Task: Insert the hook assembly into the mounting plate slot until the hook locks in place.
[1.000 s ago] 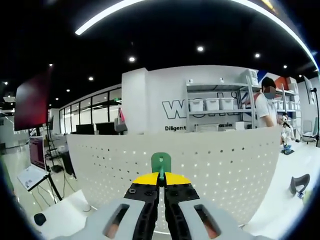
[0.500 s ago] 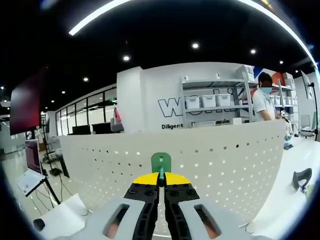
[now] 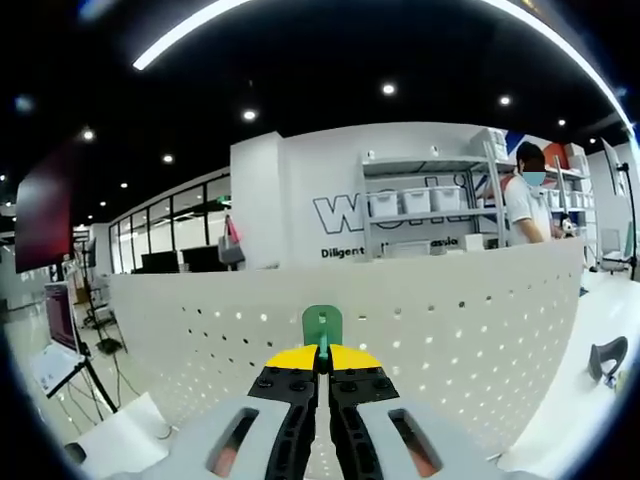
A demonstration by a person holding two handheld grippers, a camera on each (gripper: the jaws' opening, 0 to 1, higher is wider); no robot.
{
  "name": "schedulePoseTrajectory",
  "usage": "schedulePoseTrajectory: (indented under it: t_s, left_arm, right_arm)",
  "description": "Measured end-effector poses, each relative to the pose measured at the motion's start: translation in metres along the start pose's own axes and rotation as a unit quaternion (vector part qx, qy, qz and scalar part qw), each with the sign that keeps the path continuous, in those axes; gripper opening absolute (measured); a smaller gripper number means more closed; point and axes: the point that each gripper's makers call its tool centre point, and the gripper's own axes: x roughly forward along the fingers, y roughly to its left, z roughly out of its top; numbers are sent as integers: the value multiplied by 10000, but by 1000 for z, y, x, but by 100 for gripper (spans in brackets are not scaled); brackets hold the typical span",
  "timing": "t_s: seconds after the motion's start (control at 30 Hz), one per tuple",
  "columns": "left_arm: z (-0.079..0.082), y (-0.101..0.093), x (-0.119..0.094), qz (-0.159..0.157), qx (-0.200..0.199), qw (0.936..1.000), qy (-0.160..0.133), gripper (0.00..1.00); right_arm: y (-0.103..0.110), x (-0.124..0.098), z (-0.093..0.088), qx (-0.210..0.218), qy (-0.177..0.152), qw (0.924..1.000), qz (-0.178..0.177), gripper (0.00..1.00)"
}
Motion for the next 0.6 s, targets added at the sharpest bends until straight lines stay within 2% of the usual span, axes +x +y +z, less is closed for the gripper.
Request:
schedulePoseTrajectory:
  t_s: [0.6]
  left_arm:
    - [-1, 10, -2, 79, -36, 10000, 50, 81]
  right_arm:
    - [-4, 15, -8, -65, 140, 9998, -106, 1]
